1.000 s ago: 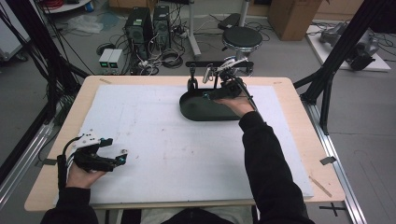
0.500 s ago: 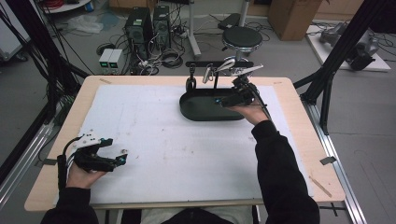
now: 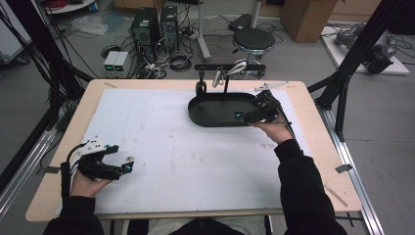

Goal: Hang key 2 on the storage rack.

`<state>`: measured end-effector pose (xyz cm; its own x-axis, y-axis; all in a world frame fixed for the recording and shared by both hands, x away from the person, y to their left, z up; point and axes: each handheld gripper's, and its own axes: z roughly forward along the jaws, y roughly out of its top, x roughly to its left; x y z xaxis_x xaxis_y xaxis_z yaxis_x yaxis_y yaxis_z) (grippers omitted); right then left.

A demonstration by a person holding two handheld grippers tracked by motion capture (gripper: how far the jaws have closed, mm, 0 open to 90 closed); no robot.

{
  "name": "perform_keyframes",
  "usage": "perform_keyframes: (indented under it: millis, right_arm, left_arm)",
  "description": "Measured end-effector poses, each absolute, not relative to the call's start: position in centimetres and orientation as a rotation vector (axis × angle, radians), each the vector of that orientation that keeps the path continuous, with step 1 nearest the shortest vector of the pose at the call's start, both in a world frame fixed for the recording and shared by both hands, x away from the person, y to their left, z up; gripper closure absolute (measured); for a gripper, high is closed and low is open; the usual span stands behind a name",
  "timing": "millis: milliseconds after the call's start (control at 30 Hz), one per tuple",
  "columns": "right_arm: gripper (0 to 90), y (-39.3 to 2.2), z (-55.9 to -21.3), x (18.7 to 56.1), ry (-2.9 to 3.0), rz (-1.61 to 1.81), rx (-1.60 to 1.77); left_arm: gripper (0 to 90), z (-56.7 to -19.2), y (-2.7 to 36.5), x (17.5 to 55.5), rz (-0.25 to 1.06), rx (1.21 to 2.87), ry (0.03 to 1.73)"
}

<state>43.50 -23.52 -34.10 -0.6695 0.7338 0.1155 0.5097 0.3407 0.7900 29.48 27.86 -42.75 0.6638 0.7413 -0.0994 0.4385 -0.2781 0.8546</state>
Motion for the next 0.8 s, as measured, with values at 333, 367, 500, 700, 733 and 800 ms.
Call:
perform_keyframes:
  millis: [333, 367, 500, 700, 733, 800]
  right_arm:
    - [0.8, -25.6, -35.6, 41.7, 2.327, 1.217, 1.14]
    - [0.8, -25.7, -35.7, 41.5, 2.328, 1.214, 1.141]
    - [0.8, -26.1, -36.7, 40.5, 2.341, 1.187, 1.153]
    - [0.9, -26.4, -38.2, 38.8, 2.362, 1.158, 1.153]
    - [0.9, -26.4, -38.3, 38.5, 2.36, 1.151, 1.149]
    - [0.9, -26.5, -38.4, 37.8, 2.353, 1.173, 1.152]
  left_arm:
    - [9.0, -42.8, 27.8, 29.5, 0.397, 1.927, 0.924]
    - [9.0, -42.8, 27.8, 29.5, 0.395, 1.927, 0.927]
    - [9.0, -42.8, 27.8, 29.5, 0.395, 1.926, 0.927]
    - [9.0, -42.8, 27.8, 29.5, 0.394, 1.93, 0.932]
    - [9.0, -42.8, 27.8, 29.5, 0.39, 1.931, 0.93]
    - [9.0, -42.8, 27.8, 29.5, 0.389, 1.932, 0.93]
